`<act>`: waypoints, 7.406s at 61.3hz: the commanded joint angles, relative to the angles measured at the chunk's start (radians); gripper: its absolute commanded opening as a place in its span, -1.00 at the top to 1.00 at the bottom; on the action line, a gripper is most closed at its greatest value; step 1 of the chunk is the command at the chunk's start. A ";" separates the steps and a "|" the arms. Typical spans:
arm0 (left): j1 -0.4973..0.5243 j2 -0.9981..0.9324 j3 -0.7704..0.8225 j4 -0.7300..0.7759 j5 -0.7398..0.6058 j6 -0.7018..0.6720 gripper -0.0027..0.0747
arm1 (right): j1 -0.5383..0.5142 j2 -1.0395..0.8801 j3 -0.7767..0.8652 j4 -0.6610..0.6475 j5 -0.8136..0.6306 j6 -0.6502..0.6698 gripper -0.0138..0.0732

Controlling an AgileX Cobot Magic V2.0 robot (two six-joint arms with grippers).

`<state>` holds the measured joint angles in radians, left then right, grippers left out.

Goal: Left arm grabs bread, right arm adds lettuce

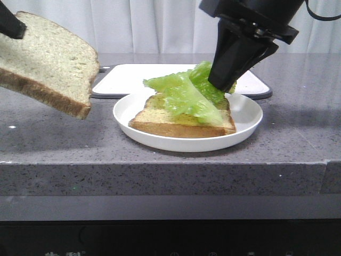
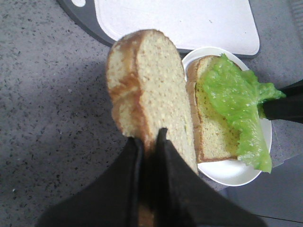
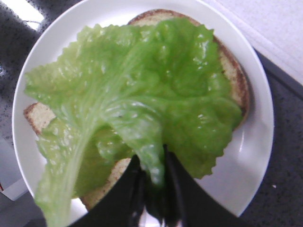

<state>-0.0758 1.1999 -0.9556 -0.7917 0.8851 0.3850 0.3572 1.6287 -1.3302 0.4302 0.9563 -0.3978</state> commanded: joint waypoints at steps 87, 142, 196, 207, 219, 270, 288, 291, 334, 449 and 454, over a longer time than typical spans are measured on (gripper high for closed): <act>0.002 -0.027 -0.026 -0.048 -0.030 0.004 0.98 | -0.001 -0.314 0.002 -0.019 0.015 -0.012 0.80; 0.002 -0.027 -0.026 -0.053 -0.030 0.004 0.98 | -0.151 -0.968 0.638 -0.121 -0.504 0.040 0.80; -0.094 0.122 -0.234 -0.471 0.148 0.125 0.98 | -0.151 -1.261 0.866 -0.120 -0.561 0.039 0.80; -0.181 0.261 -0.321 -0.491 0.168 0.125 0.98 | -0.151 -1.261 0.866 -0.120 -0.559 0.039 0.80; -0.241 0.379 -0.356 -0.513 0.168 0.128 0.98 | -0.151 -1.261 0.866 -0.120 -0.558 0.039 0.80; -0.249 0.514 -0.356 -0.395 0.169 0.157 0.17 | -0.151 -1.261 0.866 -0.120 -0.558 0.039 0.80; -0.241 0.514 -0.356 -0.392 0.185 0.157 -0.20 | -0.151 -1.261 0.866 -0.120 -0.558 0.039 0.80; -0.241 0.511 -0.356 -0.392 0.196 0.157 -0.27 | -0.151 -1.261 0.866 -0.120 -0.558 0.039 0.80; -0.141 0.426 -0.356 -0.321 0.293 0.157 0.52 | -0.151 -1.261 0.866 -0.120 -0.558 0.039 0.80; -0.143 -0.823 0.556 0.505 -0.860 -0.169 0.98 | -0.151 -1.261 0.866 -0.120 -0.606 0.039 0.80; -0.143 -0.839 0.567 0.505 -0.860 -0.169 0.98 | -0.151 -1.261 0.866 -0.120 -0.609 0.039 0.80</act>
<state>-0.2177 0.3704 -0.3719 -0.2788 0.1175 0.2251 0.2114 0.3618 -0.4400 0.3086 0.4367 -0.3548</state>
